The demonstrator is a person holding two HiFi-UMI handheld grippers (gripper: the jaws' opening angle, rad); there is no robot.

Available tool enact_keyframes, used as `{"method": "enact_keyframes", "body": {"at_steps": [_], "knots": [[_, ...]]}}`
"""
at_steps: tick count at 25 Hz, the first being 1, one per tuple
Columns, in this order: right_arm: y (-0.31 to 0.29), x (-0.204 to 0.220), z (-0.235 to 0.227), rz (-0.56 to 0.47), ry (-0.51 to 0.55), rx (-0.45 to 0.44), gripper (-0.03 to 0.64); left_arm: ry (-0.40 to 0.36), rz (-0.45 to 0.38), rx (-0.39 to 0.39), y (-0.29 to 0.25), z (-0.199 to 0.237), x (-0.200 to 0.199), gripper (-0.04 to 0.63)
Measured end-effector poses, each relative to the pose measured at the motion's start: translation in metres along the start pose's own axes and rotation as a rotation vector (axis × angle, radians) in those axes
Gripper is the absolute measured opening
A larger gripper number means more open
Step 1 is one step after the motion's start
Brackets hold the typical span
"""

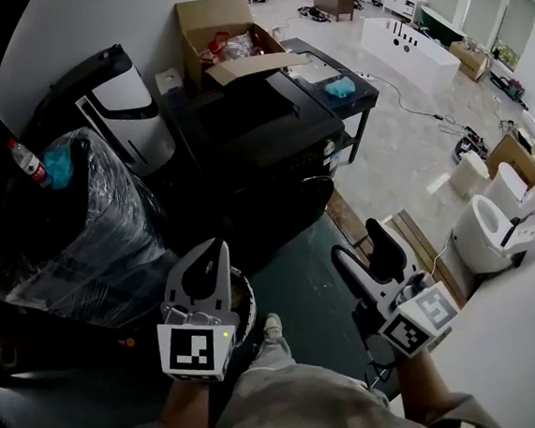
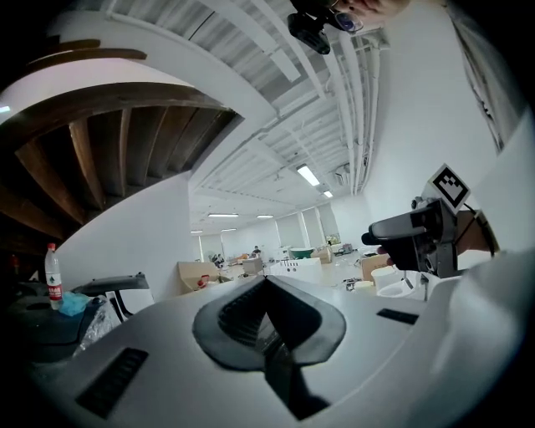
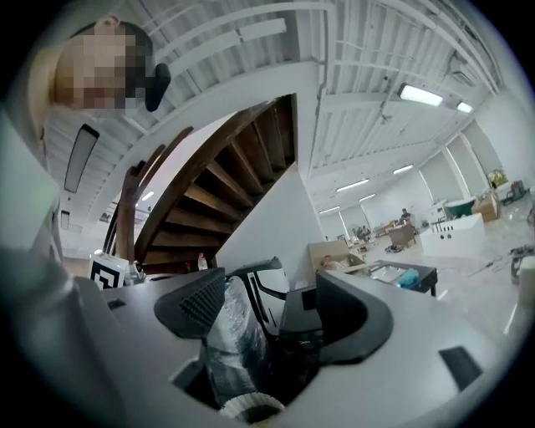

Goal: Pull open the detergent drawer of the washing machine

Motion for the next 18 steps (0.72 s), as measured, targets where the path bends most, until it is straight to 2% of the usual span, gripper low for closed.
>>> {"method": "enact_keyframes", "body": {"at_steps": [4, 7, 11, 18], "knots": [[-0.043, 0.025, -0.025, -0.02, -0.178, 0.011, 0.333, 0.027, 0.036, 0.001, -0.031, 0.031, 0.024, 0.015], [-0.079, 0.044, -0.04, -0.01, -0.255, 0.03, 0.334, 0.019, 0.047, 0.021, -0.054, 0.053, 0.042, 0.015], [-0.12, 0.077, -0.058, 0.031, -0.369, 0.064, 0.337, 0.064, 0.031, 0.033, -0.081, 0.078, 0.062, 0.015], [-0.171, 0.144, -0.082, 0.085, -0.579, 0.128, 0.348, 0.049, 0.08, 0.049, -0.112, 0.111, 0.109, 0.015]]}}
Point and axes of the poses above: the fingertips, and each gripper's own axes: y backward along the fingers, z to its left, x out of its underside, the point moved 4 cm from there along y, backward along the fingers, and after that the axes turned 6 degrees about -z, right-handed, at the moved point
